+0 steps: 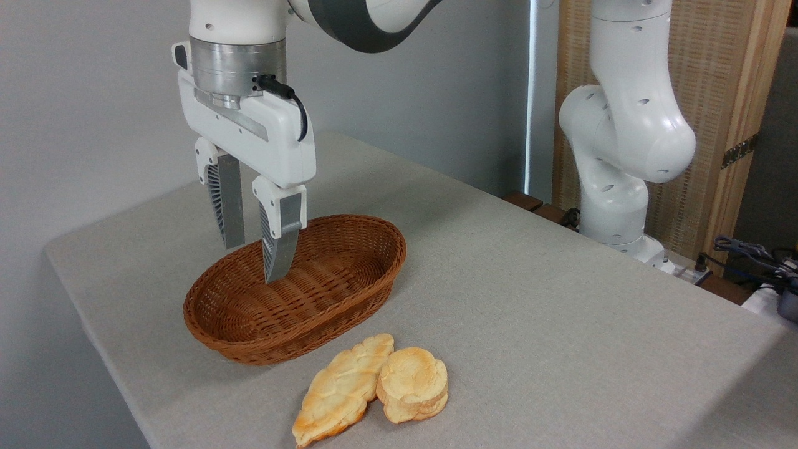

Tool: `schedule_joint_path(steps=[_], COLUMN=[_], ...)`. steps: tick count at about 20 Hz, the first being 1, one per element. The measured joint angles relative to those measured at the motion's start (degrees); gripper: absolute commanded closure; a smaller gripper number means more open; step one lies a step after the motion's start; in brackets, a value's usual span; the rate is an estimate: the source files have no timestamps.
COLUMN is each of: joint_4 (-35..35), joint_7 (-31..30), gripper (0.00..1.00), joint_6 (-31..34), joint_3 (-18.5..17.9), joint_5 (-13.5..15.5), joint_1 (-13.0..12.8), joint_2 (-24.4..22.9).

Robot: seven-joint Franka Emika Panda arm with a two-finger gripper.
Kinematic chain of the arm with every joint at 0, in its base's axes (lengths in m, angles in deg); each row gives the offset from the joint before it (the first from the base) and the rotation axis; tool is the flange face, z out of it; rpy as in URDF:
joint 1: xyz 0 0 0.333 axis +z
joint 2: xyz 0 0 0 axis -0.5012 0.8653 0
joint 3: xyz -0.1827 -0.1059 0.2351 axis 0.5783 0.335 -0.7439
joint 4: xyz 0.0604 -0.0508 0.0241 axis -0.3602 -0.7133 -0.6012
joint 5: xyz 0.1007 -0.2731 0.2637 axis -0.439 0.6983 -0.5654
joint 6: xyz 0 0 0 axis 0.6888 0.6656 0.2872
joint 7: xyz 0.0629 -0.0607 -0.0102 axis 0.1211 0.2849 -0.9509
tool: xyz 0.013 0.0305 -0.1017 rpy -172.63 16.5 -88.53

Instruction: Put bread into the basket

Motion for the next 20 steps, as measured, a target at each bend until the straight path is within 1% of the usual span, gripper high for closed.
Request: schedule_joint_path(steps=[20], joint_4=[0.02], joint_7=[0.00], gripper=[0.00], joint_6=[0.84], joint_3=[-0.06], joint_5=[0.00], joint_1=[0.09], joint_2=[-0.02])
